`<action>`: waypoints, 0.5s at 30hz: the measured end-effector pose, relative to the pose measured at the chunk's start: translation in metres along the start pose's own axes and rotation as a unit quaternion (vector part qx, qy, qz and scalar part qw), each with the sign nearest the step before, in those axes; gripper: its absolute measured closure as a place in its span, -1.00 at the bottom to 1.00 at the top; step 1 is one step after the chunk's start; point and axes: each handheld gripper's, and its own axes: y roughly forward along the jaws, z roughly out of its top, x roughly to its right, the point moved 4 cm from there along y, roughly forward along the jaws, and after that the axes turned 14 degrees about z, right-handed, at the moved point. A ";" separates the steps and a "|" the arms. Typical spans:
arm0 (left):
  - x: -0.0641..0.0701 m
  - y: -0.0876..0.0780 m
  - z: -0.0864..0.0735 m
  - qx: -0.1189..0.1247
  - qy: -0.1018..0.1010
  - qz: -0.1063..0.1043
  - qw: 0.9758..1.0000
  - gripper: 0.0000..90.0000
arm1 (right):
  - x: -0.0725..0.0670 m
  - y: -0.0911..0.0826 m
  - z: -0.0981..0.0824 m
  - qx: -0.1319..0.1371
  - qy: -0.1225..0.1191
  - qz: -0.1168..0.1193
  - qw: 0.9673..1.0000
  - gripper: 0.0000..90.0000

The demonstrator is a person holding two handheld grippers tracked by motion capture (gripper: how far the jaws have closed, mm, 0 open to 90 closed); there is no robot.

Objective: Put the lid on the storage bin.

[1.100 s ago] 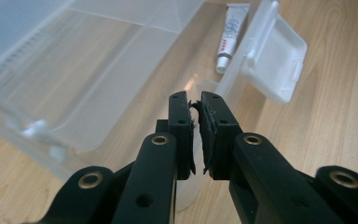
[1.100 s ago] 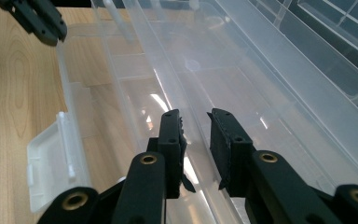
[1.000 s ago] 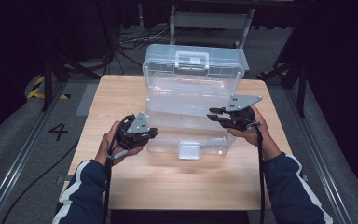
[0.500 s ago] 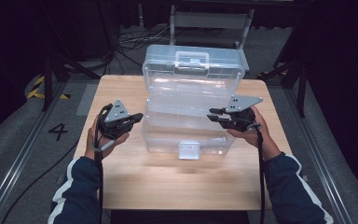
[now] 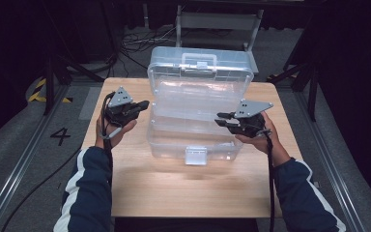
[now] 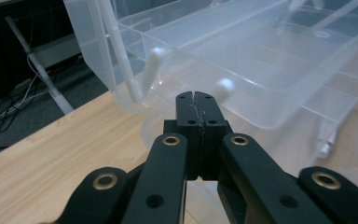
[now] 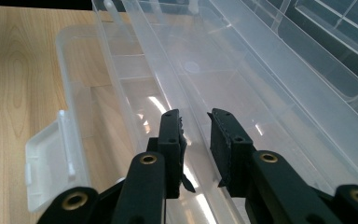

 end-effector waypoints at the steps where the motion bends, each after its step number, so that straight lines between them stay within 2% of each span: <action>1: -0.001 0.003 0.001 0.002 -0.005 -0.001 1.000 1.00 | 0.000 0.000 0.000 0.000 0.000 0.000 1.000 0.66; 6: -0.007 0.015 0.009 0.006 -0.025 0.003 1.000 1.00 | -0.001 0.000 0.000 -0.002 -0.001 -0.003 1.000 0.66; 10: -0.009 0.021 0.014 0.010 -0.027 0.007 1.000 1.00 | -0.002 0.000 0.000 -0.003 -0.003 -0.006 1.000 0.65; 11: -0.011 0.024 0.017 0.012 -0.035 0.002 0.999 1.00 | -0.002 0.000 -0.001 -0.002 -0.002 -0.007 1.000 0.65; 15: -0.012 0.026 0.022 0.014 -0.034 0.006 0.999 1.00 | -0.003 0.000 -0.001 -0.001 -0.003 -0.009 1.000 0.65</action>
